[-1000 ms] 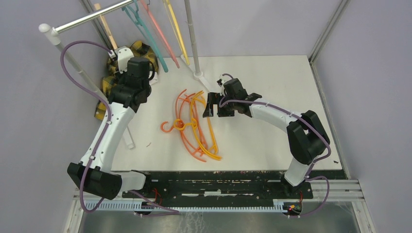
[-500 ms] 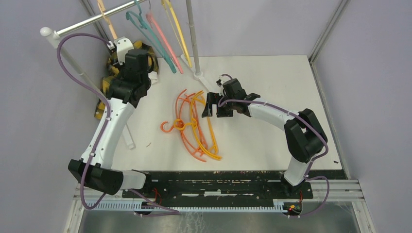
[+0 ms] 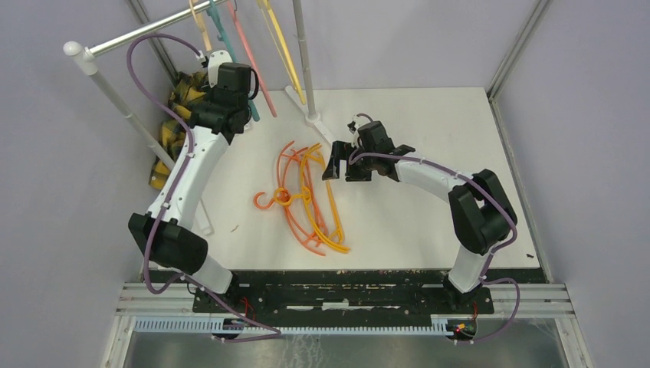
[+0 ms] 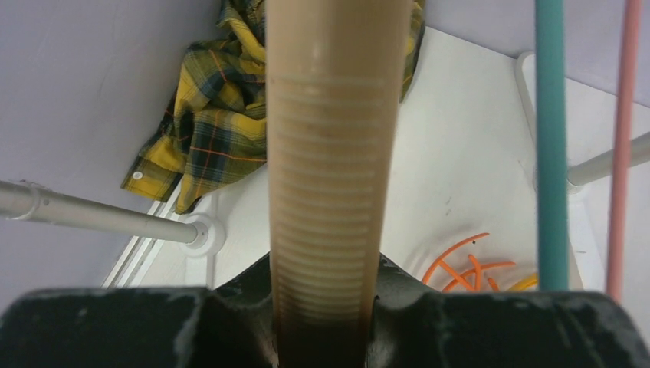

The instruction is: Organize the hangers

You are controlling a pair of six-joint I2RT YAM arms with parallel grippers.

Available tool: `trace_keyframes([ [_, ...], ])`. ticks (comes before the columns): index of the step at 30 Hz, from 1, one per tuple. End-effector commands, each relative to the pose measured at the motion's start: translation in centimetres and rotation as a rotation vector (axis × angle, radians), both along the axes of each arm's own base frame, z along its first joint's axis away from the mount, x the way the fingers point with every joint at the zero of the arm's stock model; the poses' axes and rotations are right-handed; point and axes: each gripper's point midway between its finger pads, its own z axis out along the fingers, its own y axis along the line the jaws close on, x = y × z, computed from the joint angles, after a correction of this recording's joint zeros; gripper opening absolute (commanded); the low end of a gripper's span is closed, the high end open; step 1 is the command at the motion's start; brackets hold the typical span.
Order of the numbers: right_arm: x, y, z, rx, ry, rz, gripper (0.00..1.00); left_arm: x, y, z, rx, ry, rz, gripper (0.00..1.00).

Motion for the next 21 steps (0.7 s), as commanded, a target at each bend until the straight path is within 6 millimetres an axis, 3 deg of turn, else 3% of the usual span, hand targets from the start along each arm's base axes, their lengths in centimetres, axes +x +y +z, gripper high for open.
trace_keyframes([
  [1,1.0,0.1,0.8,0.050,-0.030,-0.012,1.00,0.7,-2.2,0.8,0.012,0.038,-0.098,0.03],
  [9,1.6,-0.5,0.8,0.078,-0.022,-0.033,1.00,3.3,-7.1,0.5,0.035,0.107,-0.213,0.03],
  [16,2.2,-1.4,1.5,0.089,-0.032,-0.051,1.00,6.6,-9.7,0.1,0.013,0.123,-0.268,0.03],
  [21,2.4,-1.9,1.8,0.088,-0.039,-0.056,1.00,7.7,-12.0,0.3,0.005,0.113,-0.314,0.03],
])
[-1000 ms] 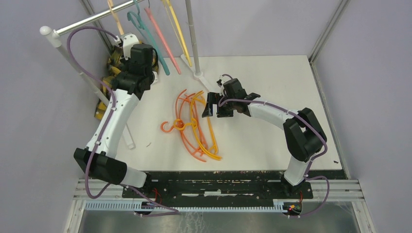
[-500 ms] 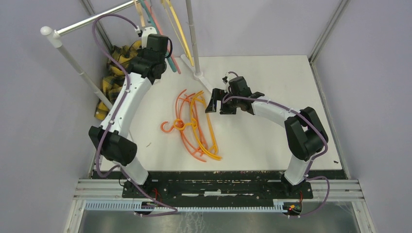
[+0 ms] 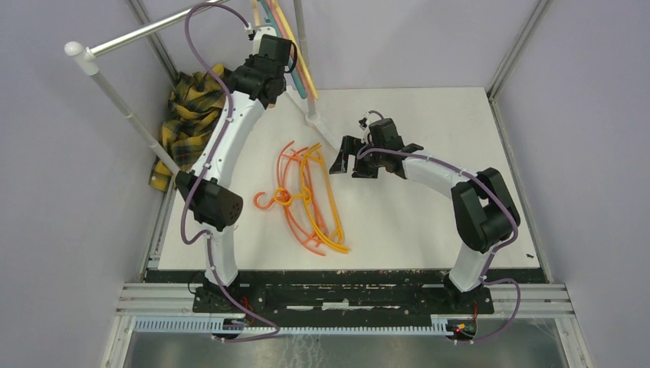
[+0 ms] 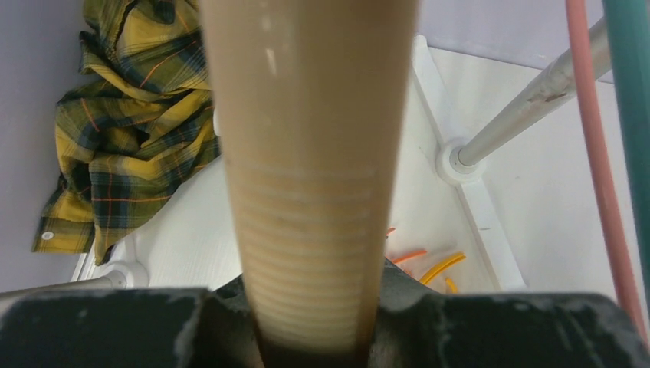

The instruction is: Organize the hangers

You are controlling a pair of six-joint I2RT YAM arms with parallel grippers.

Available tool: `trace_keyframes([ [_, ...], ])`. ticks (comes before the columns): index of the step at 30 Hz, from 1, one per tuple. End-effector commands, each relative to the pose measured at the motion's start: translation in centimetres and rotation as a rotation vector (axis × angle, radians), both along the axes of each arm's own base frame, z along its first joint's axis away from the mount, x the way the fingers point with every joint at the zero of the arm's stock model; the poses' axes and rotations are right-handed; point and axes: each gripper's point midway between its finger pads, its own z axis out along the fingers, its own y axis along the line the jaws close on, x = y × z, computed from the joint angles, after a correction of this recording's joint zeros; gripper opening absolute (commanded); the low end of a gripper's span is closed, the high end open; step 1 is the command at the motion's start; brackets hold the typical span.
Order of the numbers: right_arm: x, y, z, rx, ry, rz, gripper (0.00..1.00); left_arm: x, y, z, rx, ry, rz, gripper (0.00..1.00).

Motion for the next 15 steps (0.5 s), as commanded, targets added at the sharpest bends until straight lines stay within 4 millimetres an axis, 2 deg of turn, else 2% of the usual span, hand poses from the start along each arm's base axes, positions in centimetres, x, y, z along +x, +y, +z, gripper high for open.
trace_keyframes([
  [1,0.6,0.1,2.0,0.036,-0.059,0.007,1.00,0.0,-2.7,0.2,0.011,0.028,-0.126,0.03],
  [4,0.3,-0.2,2.1,0.027,-0.075,0.014,1.00,-0.3,-2.9,0.7,-0.007,0.014,-0.144,0.03],
  [6,0.4,-0.6,2.5,0.016,-0.099,0.006,1.00,-0.8,-2.9,1.9,-0.020,-0.022,-0.160,0.03],
  [7,0.3,-0.8,2.7,0.013,-0.107,0.000,1.00,-1.2,-2.9,2.8,-0.032,-0.051,-0.173,0.07],
  [11,0.3,-1.1,3.3,0.000,-0.126,-0.005,1.00,-2.9,-3.2,6.7,-0.095,-0.162,-0.237,0.40],
  [15,0.2,-1.1,3.1,0.003,-0.121,-0.007,1.00,-4.7,-3.2,9.5,-0.129,-0.243,-0.284,0.71],
])
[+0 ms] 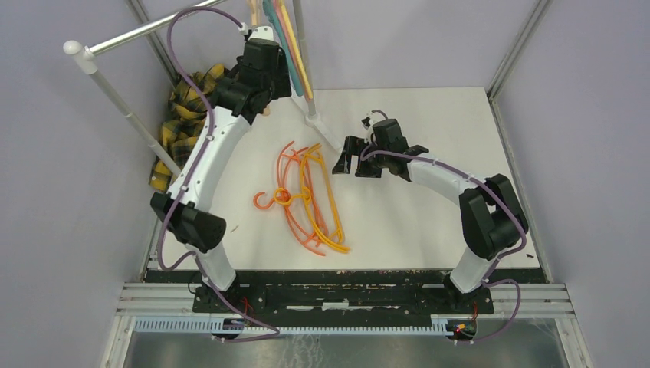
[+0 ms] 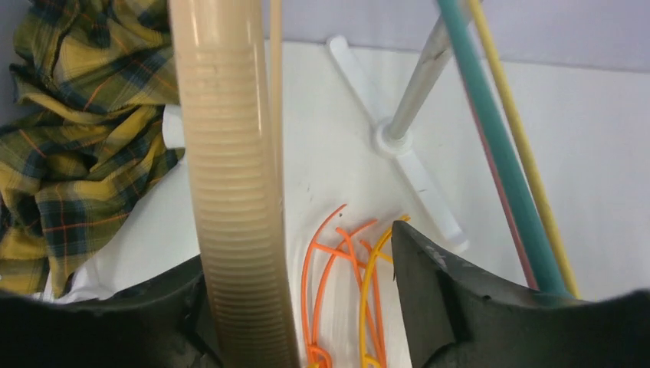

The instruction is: Organize the hangers

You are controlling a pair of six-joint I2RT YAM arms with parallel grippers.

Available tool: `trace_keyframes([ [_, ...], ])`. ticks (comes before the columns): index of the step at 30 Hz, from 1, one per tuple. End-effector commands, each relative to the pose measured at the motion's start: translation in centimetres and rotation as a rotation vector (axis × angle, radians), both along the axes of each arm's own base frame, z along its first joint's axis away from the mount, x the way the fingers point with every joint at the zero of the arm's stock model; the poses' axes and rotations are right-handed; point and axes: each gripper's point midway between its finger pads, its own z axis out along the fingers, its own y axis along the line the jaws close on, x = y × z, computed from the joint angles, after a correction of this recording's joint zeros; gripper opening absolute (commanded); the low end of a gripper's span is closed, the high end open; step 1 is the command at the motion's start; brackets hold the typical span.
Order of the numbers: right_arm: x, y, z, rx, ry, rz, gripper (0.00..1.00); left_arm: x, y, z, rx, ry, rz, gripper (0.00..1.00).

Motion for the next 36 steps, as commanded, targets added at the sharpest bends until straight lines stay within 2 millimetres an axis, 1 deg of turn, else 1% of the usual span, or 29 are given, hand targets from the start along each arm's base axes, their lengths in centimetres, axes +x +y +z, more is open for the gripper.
trace_keyframes([
  [1,0.5,-0.1,2.1,0.023,-0.077,-0.006,1.00,-2.6,-0.4,7.7,-0.064,-0.206,-0.113,0.77],
  [3,0.4,-0.1,2.0,0.024,-0.074,-0.007,1.00,-3.2,-0.3,8.2,-0.067,-0.216,-0.129,0.88],
  [4,0.3,-0.2,1.8,0.023,-0.071,-0.007,1.00,-3.5,-0.3,8.2,-0.065,-0.215,-0.135,0.97],
  [5,0.3,-0.2,1.7,0.021,-0.070,-0.005,1.00,-3.8,-0.2,8.3,-0.065,-0.215,-0.139,1.00],
  [11,0.0,-0.2,1.3,0.009,-0.064,0.010,1.00,-5.5,0.3,6.5,-0.067,-0.191,-0.150,0.99],
  [16,-0.3,-0.2,1.3,0.001,-0.067,0.030,1.00,-7.0,0.2,5.9,-0.091,-0.200,-0.191,0.99],
  [20,-1.4,0.6,1.4,-0.044,-0.088,0.089,1.00,-9.6,0.1,6.3,-0.135,-0.218,-0.244,0.99],
  [23,-2.7,2.1,1.0,-0.085,-0.098,0.145,1.00,-12.1,-0.4,6.4,-0.175,-0.225,-0.317,0.99],
  [25,-3.5,3.4,0.7,-0.095,-0.098,0.181,1.00,-13.9,-0.7,6.0,-0.192,-0.215,-0.376,0.99],
  [29,-4.7,6.1,0.2,-0.102,-0.093,0.236,1.00,-17.2,-0.7,3.8,-0.224,-0.163,-0.441,0.99],
  [31,-5.0,7.4,-0.1,-0.107,-0.091,0.264,0.96,-18.2,-0.6,1.8,-0.235,-0.122,-0.439,0.99],
  [32,-5.1,8.1,-0.1,-0.105,-0.091,0.276,0.95,-18.5,-0.4,1.4,-0.242,-0.118,-0.434,0.98],
  [33,-5.3,8.8,-0.2,-0.104,-0.087,0.289,0.93,-18.9,-0.3,0.0,-0.241,-0.090,-0.426,0.97],
  [34,-5.7,9.8,-0.2,-0.104,-0.091,0.310,0.91,-19.2,-0.1,-1.0,-0.243,-0.072,-0.420,0.97],
  [36,-5.7,10.8,-0.5,-0.123,-0.096,0.324,0.87,-19.8,0.2,-2.8,-0.248,-0.045,-0.404,0.96],
])
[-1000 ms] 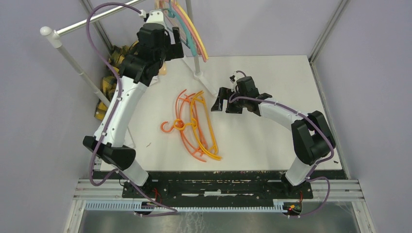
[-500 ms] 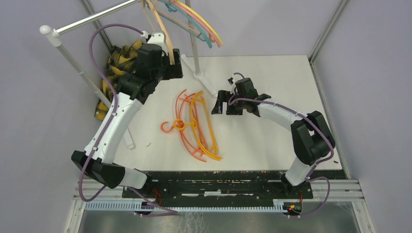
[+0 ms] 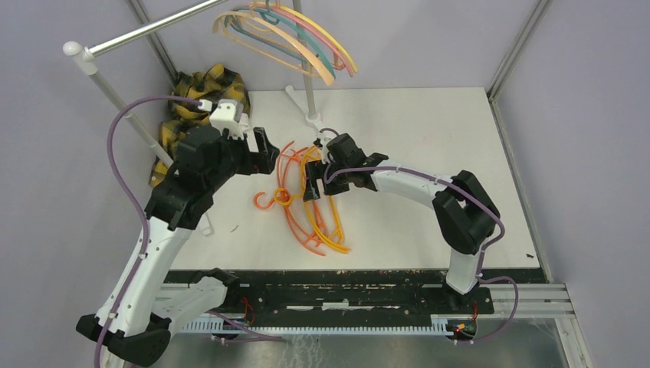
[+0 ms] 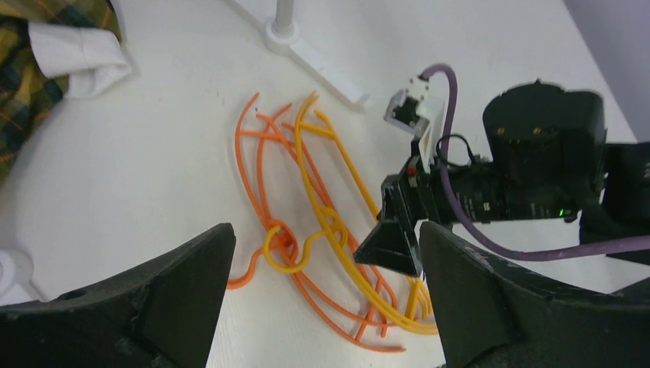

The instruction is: Organize the hangers

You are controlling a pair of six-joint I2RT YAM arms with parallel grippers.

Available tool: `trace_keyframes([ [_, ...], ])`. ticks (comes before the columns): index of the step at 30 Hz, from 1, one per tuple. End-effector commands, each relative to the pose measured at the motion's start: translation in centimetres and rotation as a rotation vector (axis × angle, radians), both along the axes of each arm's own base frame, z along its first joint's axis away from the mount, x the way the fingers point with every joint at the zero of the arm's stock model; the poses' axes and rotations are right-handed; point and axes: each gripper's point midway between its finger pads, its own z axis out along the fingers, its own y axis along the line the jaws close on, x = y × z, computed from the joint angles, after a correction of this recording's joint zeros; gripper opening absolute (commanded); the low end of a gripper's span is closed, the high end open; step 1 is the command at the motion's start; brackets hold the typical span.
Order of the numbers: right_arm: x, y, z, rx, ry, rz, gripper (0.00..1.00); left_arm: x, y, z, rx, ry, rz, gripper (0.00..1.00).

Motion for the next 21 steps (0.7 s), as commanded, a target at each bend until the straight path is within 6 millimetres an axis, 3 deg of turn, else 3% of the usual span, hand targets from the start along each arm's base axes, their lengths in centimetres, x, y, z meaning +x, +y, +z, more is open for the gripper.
trace_keyframes([
  [1,0.7,2.8,0.4,-0.018,-0.052,0.040,0.83,-1.1,-0.3,-4.5,-0.008,0.091,-0.016,0.96],
  [2,0.7,3.2,0.0,-0.027,-0.043,0.050,0.78,-1.3,-0.2,-5.1,-0.011,0.097,-0.010,0.95],
  [5,0.6,4.0,-1.2,-0.025,-0.011,0.064,0.47,-1.9,0.1,-6.6,-0.013,0.118,0.000,0.95],
  [6,0.5,4.1,-1.5,-0.024,-0.004,0.066,0.43,-2.1,0.2,-7.1,-0.013,0.125,0.002,0.95],
  [12,0.0,4.2,-4.0,-0.055,0.035,0.060,0.41,-2.5,0.1,-8.7,-0.023,0.149,-0.002,0.94],
  [17,-0.2,3.9,-4.7,-0.070,0.044,0.051,0.40,-2.8,0.1,-8.9,-0.029,0.149,-0.005,0.94],
  [19,-0.3,3.9,-4.6,-0.069,0.046,0.051,0.37,-3.0,0.1,-8.8,-0.035,0.145,-0.009,0.94],
  [21,-0.2,3.8,-3.9,-0.058,0.037,0.048,0.27,-3.2,0.1,-8.6,-0.040,0.142,-0.015,0.94],
])
